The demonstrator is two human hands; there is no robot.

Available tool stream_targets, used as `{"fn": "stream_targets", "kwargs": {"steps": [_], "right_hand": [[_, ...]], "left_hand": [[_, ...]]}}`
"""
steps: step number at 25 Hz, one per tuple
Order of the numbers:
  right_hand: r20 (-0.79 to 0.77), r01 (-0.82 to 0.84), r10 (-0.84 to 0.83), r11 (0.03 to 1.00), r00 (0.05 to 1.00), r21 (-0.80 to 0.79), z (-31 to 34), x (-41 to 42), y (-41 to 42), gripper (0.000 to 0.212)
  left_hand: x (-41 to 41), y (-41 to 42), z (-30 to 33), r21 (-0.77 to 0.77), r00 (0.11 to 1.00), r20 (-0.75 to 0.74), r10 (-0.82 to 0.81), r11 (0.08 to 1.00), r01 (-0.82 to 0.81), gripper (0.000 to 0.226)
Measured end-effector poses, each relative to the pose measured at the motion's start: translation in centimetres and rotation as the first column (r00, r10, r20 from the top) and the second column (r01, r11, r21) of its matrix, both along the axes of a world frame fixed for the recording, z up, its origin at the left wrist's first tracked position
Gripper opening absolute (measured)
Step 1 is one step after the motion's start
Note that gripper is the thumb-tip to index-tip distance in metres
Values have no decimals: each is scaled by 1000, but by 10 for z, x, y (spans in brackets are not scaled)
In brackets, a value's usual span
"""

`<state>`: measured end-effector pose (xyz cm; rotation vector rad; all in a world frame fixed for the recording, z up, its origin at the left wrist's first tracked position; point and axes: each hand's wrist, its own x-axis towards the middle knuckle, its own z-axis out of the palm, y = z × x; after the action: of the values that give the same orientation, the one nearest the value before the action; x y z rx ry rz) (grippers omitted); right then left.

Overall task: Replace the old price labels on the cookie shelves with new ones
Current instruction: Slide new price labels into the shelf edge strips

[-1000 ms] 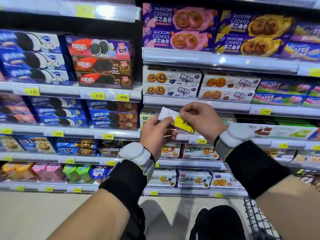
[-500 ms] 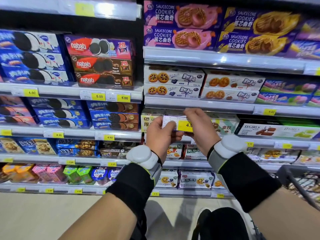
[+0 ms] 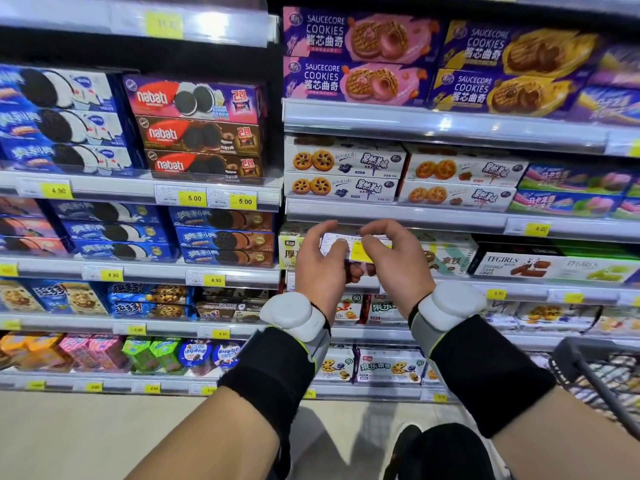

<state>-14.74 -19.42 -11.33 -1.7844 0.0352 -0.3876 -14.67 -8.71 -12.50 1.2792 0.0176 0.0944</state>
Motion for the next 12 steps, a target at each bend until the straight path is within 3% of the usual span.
{"fn": "stream_targets", "kwargs": {"steps": [7, 10, 12], "right_hand": [[-25, 24, -25, 999, 999, -36, 3, 5, 2, 15], [-6, 69, -69, 997, 998, 24, 6, 9, 4, 10], [0, 66, -66, 996, 998, 67, 6, 10, 5, 8]], "left_hand": [[7, 3, -1, 7, 999, 34, -1, 1000, 0, 21], [10, 9, 2, -144, 999, 9, -42, 989, 43, 27], [9, 10, 5, -242, 996, 0, -85, 967, 82, 11]]}}
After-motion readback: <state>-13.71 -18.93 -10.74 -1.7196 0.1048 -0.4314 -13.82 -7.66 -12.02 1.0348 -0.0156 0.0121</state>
